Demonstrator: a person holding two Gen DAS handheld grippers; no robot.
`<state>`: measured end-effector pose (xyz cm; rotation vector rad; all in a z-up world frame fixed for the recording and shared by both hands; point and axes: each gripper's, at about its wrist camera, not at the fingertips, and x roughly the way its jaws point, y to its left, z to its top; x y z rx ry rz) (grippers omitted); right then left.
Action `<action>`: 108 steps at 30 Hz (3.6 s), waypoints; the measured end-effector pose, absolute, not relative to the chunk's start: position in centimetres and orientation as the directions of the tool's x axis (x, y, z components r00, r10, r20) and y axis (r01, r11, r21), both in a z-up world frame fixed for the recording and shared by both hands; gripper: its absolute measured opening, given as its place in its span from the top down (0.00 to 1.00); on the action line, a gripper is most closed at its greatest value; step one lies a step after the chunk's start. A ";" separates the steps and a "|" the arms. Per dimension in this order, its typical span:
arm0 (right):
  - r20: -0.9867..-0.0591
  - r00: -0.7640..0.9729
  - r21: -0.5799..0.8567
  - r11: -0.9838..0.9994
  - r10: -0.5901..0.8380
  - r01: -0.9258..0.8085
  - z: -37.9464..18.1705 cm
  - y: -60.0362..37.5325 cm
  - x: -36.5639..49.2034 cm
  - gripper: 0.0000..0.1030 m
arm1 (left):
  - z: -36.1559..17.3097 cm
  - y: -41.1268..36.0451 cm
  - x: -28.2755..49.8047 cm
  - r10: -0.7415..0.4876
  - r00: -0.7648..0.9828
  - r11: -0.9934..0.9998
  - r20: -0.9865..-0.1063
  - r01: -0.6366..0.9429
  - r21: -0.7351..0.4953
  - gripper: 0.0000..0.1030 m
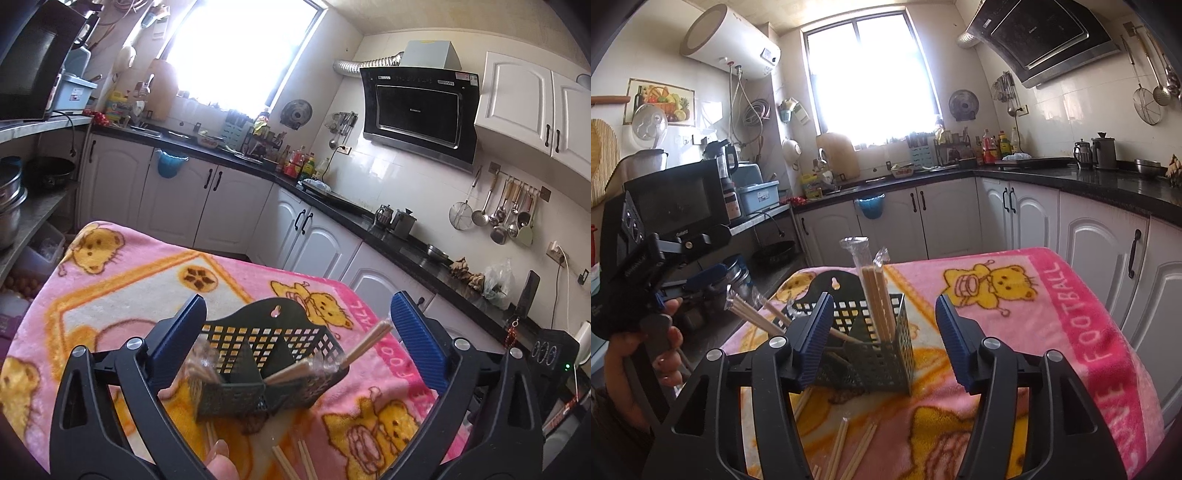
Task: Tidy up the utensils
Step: 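Withdraw both tools and lower them toward the remaining chopsticks, then close the left tool on a chopstick while the right tool grasps another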
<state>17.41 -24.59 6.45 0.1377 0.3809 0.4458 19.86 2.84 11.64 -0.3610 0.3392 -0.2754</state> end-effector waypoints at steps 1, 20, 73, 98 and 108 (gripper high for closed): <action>-0.333 0.830 0.210 0.893 0.447 -0.397 6.4 -24.5 17.3 0.46 | 11.6 2.9 19.7 -0.321 0.906 0.900 -0.276 0.201 -0.387 0.10; -0.412 0.767 0.165 0.869 0.491 -0.467 4.9 -22.2 16.0 0.46 | 7.7 4.1 17.0 -0.271 0.875 0.925 -0.400 0.123 -0.358 0.10; -0.751 0.438 0.201 0.803 0.494 -0.561 -6.1 -14.5 21.3 0.76 | -6.1 3.2 22.6 -0.257 0.590 0.950 -0.766 0.008 -0.312 0.72; -0.732 0.444 0.214 0.793 0.517 -0.570 -5.4 -12.2 22.2 0.89 | -6.0 7.5 20.9 -0.355 0.590 0.892 -0.725 -0.018 -0.452 0.97; -0.598 0.524 0.241 0.760 0.607 -0.604 0.1 -14.5 19.5 0.90 | 0.1 7.7 18.3 -0.387 0.698 0.869 -0.602 0.059 -0.492 0.97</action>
